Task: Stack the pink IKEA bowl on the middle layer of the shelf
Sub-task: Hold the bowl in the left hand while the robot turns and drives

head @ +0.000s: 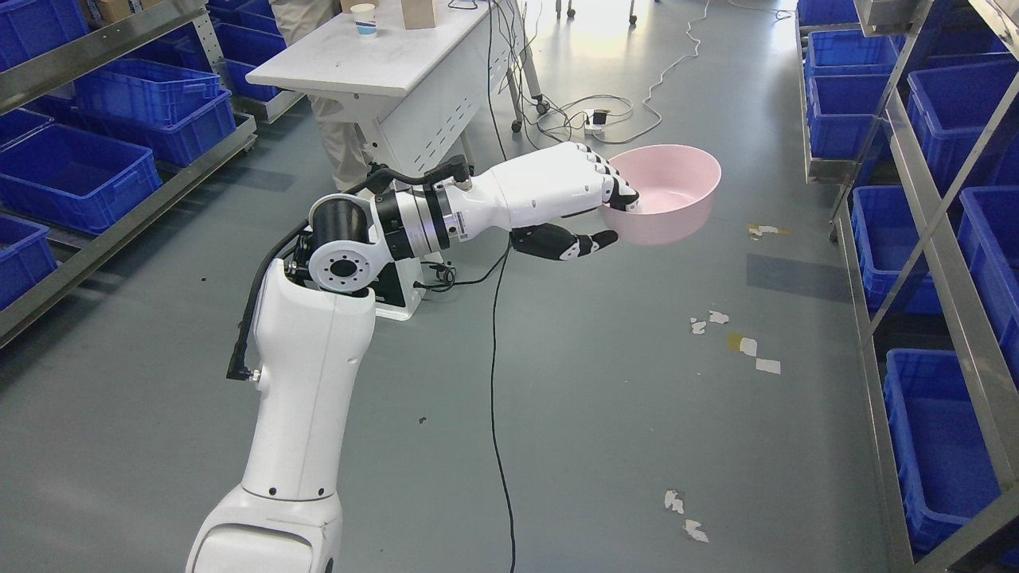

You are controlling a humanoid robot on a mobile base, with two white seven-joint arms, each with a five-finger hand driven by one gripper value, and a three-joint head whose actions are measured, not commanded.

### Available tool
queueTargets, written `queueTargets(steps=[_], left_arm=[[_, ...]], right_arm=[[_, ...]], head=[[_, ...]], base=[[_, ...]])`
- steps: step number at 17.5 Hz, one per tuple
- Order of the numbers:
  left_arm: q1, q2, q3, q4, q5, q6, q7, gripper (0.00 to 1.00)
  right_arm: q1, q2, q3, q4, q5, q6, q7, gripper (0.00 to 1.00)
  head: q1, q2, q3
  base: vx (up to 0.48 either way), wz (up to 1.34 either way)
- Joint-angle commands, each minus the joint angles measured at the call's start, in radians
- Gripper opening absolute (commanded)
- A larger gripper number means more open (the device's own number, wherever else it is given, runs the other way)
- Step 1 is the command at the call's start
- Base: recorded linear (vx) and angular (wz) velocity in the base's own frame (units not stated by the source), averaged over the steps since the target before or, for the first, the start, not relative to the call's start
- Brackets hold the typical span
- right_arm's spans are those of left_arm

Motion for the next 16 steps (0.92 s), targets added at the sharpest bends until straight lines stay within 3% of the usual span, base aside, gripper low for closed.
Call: queueTargets(steps=[1, 16], left_arm=[[0.0, 0.017, -0.027, -0.001, 0.0, 0.005, 0.013, 0.03], [-0.003, 0.017, -0.029, -0.001, 0.002, 0.014, 0.016, 0.03]], right_arm=[[0.005, -0.017, 0.0, -0.017, 0.0, -0.001, 0.003, 1.0], [0.005, -0.017, 0.0, -0.017, 0.0, -0.001, 0.003, 1.0]], head=[[0.0, 0.0, 0.0], [0.0, 0.0, 0.0]], base=[[0.257, -0.14], [0.344, -0.24]])
